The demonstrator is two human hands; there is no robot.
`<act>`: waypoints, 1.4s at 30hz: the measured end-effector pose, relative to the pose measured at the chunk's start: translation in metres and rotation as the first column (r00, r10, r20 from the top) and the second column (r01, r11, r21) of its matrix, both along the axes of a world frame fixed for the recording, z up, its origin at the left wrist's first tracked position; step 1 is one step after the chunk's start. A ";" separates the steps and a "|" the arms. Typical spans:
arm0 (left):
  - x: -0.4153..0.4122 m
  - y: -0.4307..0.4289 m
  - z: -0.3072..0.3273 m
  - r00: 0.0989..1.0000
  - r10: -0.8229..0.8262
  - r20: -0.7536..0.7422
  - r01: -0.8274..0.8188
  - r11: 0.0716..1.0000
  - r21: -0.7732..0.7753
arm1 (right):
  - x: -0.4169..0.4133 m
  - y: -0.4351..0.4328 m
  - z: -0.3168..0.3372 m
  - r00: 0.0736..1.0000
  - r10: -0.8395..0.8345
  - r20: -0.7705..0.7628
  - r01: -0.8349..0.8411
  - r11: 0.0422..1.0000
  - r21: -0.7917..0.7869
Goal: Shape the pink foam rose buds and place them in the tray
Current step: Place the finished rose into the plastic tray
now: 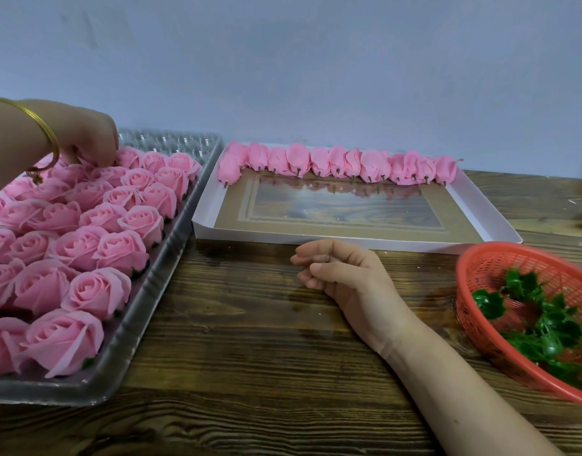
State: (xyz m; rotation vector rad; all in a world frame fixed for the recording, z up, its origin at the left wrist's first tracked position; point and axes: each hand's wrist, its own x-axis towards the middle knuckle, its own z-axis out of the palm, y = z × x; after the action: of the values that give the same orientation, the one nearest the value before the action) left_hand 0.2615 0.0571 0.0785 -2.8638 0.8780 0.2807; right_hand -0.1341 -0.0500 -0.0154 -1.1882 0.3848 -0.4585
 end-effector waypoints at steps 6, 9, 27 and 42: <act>-0.005 -0.005 0.000 0.999 0.001 0.033 -0.002 0.999 0.047 | 0.000 0.000 0.000 1.000 -0.001 0.000 0.001 1.000 0.000; -0.004 -0.004 -0.002 0.998 -0.017 0.060 0.014 0.998 0.064 | 0.000 0.001 0.000 1.000 -0.001 -0.002 0.001 1.000 -0.001; 0.002 -0.002 -0.004 0.980 -0.057 0.192 0.029 0.989 0.147 | -0.001 0.000 0.001 1.000 0.002 -0.013 -0.002 1.000 -0.004; 0.002 -0.003 -0.012 0.945 -0.137 0.296 0.064 0.968 0.244 | 0.000 0.000 0.001 1.000 0.003 -0.015 -0.003 1.000 -0.006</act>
State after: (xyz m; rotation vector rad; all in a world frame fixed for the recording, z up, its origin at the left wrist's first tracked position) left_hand 0.2635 0.0542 0.0665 -2.5418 0.8620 -0.0759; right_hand -0.1342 -0.0499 -0.0142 -1.1981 0.3944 -0.4483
